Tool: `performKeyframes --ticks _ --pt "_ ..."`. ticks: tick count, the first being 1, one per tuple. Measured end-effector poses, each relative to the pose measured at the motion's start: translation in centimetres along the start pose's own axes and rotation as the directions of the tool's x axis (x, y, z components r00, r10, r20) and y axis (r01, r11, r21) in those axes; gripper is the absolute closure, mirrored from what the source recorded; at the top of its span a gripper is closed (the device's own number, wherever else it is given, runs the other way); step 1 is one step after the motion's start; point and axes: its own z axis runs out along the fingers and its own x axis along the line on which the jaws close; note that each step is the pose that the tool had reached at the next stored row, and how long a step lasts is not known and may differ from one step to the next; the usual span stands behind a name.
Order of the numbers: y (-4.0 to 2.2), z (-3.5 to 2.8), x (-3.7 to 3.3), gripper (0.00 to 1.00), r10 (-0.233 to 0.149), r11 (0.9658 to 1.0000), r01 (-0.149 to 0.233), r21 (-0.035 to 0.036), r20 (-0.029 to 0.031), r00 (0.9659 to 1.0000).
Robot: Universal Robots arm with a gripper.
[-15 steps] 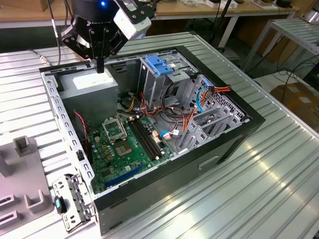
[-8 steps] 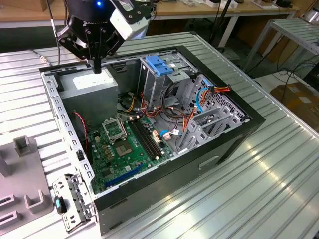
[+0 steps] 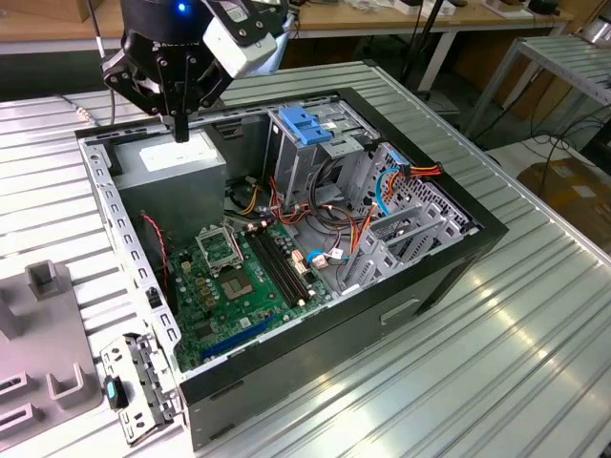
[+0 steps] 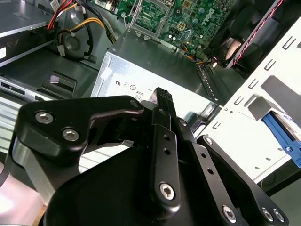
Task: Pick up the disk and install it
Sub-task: 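Reach for the disk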
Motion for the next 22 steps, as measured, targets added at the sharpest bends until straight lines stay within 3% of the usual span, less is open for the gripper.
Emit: performKeyframes --ticks 22 --pt "-0.07 -0.02 0.94 0.89 0.000 1.0000 0.000 -0.0001 0.0000 1.0000"
